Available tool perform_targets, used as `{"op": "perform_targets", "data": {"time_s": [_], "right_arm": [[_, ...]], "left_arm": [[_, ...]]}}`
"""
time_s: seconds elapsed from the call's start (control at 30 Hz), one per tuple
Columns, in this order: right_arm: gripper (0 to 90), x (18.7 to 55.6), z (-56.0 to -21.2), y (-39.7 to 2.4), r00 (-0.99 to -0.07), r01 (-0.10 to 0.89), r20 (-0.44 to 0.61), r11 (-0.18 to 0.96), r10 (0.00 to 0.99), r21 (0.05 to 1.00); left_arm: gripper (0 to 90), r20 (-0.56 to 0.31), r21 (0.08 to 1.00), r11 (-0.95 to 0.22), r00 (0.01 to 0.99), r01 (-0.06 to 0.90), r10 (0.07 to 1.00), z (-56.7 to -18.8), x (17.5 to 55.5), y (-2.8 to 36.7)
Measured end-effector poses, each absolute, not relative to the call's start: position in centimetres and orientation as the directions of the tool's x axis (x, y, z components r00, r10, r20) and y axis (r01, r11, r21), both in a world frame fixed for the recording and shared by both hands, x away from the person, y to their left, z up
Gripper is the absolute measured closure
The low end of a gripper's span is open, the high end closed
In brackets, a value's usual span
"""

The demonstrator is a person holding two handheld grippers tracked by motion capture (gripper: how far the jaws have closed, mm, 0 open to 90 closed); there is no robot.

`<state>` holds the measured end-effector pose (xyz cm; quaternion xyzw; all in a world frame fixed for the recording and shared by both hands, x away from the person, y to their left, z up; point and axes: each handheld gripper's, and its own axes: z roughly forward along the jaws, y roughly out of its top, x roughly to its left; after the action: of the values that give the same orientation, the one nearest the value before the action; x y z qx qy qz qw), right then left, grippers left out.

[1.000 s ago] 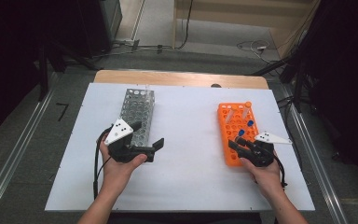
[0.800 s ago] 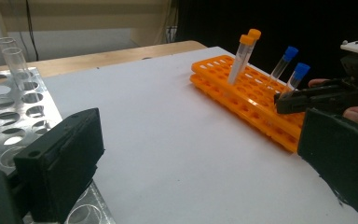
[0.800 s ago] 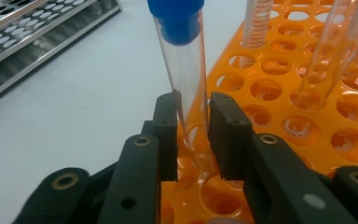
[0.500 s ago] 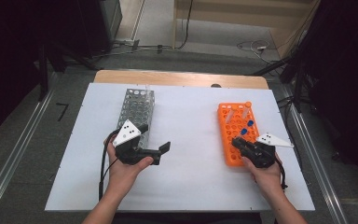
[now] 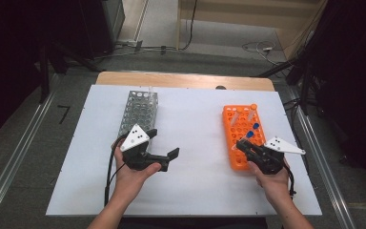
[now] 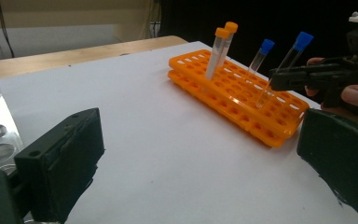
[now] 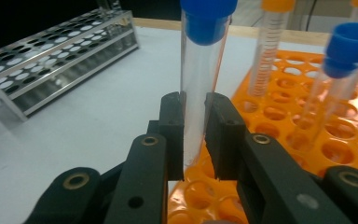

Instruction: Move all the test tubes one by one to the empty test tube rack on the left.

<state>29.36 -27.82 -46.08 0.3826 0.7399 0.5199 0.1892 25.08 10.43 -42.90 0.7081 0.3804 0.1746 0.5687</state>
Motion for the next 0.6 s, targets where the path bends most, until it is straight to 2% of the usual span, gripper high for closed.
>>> {"op": "perform_targets", "data": {"time_s": [0.6], "right_arm": [[75.2,27.3,-46.2,-23.9,-0.772,0.362,0.122,0.273,0.624,0.891]], "left_arm": [[0.9,-0.197,0.936,-0.087,0.711,0.342,0.676,-42.9,24.8,7.7]]}}
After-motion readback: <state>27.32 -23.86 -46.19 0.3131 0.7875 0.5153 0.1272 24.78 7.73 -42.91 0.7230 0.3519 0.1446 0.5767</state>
